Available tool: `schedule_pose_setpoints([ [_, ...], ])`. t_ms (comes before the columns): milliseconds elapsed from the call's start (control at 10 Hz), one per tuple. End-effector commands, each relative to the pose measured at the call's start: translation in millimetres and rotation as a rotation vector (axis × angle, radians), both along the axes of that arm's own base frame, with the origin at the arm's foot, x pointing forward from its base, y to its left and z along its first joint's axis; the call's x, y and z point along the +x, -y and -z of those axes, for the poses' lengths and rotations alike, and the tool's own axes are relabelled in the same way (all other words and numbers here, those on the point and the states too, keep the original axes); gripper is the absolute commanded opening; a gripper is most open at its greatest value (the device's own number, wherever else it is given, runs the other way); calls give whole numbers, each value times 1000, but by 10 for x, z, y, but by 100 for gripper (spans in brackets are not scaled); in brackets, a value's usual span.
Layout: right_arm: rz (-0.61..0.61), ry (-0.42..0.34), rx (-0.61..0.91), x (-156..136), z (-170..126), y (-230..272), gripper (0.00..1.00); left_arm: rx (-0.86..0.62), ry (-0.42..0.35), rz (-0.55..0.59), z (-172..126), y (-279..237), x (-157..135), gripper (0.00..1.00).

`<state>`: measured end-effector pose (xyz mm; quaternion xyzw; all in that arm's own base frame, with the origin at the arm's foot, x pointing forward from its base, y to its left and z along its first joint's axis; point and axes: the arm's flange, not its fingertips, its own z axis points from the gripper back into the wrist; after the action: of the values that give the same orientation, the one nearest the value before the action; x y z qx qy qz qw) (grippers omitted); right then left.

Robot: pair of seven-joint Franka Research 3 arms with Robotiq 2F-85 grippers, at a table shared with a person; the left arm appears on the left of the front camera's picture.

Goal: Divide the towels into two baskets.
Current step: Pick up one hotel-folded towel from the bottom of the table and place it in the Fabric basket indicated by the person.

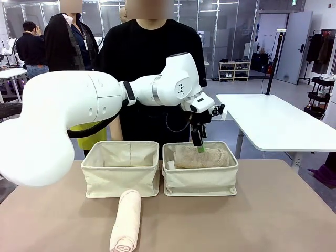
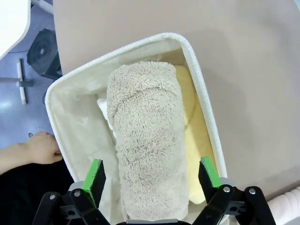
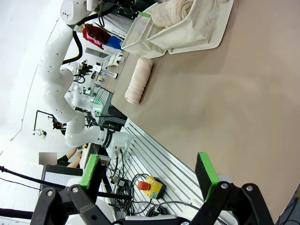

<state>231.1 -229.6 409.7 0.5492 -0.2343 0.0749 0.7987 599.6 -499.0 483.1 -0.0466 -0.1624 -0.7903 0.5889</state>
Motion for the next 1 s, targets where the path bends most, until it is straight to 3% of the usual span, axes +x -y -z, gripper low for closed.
schedule_pose_setpoints([
  [0, 0, 14, 4, -26, -26, -10, 100, -5, 4, 1, -13, 7, -2, 100],
  [200, 0, 14, 4, -26, -26, -10, 100, 0, 0, 0, 0, 0, 0, 100],
  [300, 0, 14, 4, -26, -26, -10, 100, 29, -12, -120, -186, -76, -31, 100],
  [500, 0, 14, 4, -26, -26, -10, 100, -46, 13, -281, -502, -539, -428, 100],
  [800, 0, 14, 4, -26, -26, -10, 100, -174, -63, -400, -779, -1598, -1107, 100],
  [900, 0, 14, 4, -26, -26, -10, 100, -248, -56, -462, -824, -2005, -1322, 100],
])
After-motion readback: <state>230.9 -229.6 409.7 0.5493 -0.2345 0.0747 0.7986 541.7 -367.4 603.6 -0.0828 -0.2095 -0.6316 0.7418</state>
